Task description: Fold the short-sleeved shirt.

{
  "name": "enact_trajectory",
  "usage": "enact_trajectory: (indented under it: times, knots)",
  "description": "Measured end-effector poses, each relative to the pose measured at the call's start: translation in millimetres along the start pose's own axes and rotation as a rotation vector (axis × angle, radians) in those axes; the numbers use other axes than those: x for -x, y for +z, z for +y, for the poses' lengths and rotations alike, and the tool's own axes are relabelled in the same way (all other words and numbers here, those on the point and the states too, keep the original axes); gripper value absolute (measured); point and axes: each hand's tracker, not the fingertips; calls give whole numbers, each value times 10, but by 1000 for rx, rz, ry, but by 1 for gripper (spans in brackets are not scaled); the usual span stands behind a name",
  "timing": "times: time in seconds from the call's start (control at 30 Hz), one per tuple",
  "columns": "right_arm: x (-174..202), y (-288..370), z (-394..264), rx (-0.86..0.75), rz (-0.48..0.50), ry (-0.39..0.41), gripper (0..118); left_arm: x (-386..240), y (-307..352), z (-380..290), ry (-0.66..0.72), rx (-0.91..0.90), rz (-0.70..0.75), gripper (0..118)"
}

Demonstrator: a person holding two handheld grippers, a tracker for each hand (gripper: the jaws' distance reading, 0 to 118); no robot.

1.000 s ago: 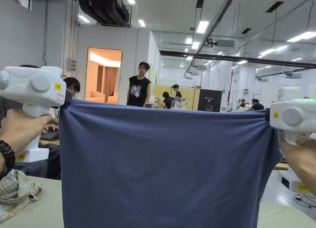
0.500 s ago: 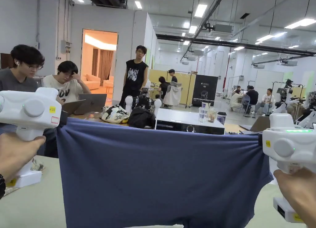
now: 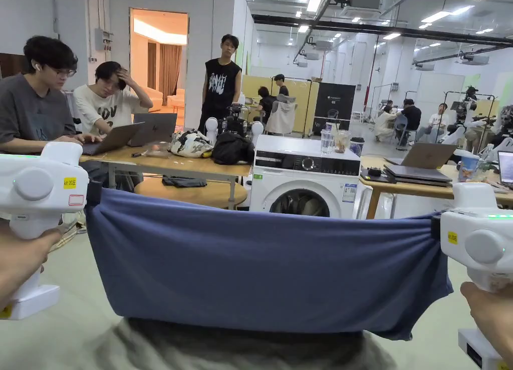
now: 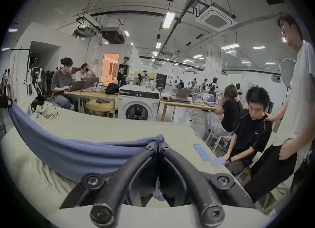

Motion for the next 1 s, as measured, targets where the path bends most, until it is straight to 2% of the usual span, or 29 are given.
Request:
enact_trajectory:
  times: [0.1, 0.33, 0.57, 0.67, 0.77, 0.87, 1.0]
  knots:
    - [19, 270, -245, 23, 6, 9, 0, 34, 137, -248, 15, 24, -8, 0]
    - [13, 450, -1024, 155, 36, 39, 0, 133, 395, -1013, 67, 112, -42, 0]
    - [-2, 652, -1918, 406, 96, 74, 0, 162, 474, -1962, 10, 364, -66, 0]
    - [-29, 705, -2268, 522, 115, 93, 0, 244, 486, -2347, 31, 477, -75, 0]
    - [-17, 773, -2562, 618, 124, 113, 0, 316, 451, -2633, 49, 575, -73, 0]
    - [1, 675, -2846, 745, 142, 129, 0, 298, 334, -2822, 7, 670, -74, 0]
    - [78, 567, -3103, 797, 137, 155, 0, 258, 155, -3029, -8, 779, -64, 0]
